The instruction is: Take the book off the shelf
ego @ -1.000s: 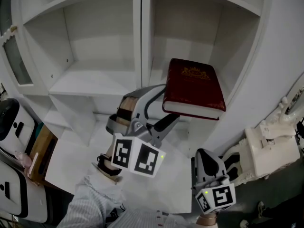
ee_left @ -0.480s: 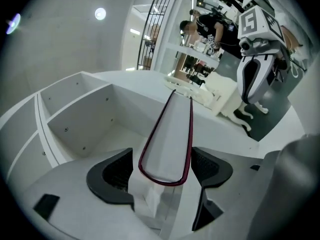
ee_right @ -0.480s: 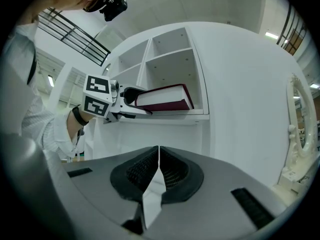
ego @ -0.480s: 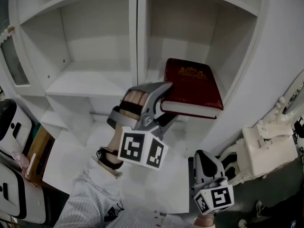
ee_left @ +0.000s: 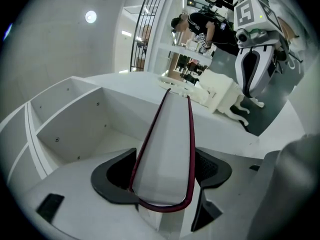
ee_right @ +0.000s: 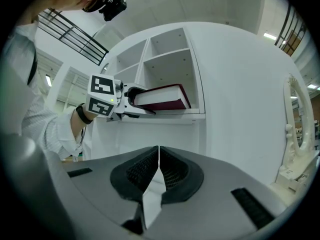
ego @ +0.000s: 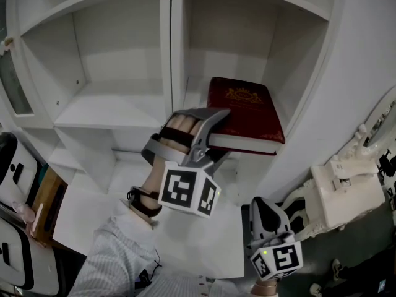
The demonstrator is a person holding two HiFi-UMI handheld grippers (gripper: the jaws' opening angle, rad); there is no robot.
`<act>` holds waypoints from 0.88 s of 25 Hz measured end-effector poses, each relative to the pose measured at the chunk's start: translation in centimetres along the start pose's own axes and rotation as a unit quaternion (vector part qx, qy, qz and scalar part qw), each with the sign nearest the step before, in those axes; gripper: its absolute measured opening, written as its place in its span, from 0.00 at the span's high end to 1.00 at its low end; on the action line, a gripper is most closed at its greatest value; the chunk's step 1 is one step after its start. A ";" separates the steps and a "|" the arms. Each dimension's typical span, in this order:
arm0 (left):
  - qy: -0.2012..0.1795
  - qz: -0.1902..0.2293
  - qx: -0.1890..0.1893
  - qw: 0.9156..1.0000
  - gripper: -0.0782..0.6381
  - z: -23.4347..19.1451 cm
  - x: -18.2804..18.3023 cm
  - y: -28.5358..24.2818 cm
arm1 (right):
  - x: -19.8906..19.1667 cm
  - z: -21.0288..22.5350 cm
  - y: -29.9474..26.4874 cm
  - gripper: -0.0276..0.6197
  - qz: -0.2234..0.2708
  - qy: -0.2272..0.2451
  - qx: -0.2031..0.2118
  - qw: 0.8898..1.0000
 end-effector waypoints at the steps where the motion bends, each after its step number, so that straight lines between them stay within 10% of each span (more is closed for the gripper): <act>1: -0.006 -0.002 0.003 1.000 0.44 0.0 0.1 0.0 | -0.1 0.0 0.0 0.93 0.000 0.000 -0.001 1.000; 22: -0.055 -0.026 -0.004 0.998 0.55 -0.1 0.8 1.6 | 0.1 -1.4 1.4 0.93 -0.011 0.000 0.008 1.000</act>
Point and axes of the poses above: the fingertips, and each gripper's own axes: y backward along the fingers, z to its right, x out of its top, the point moved 8 cm from there along y, backward along the fingers, and after that the axes turned 15 degrees about -y, right-handed, at the moved point
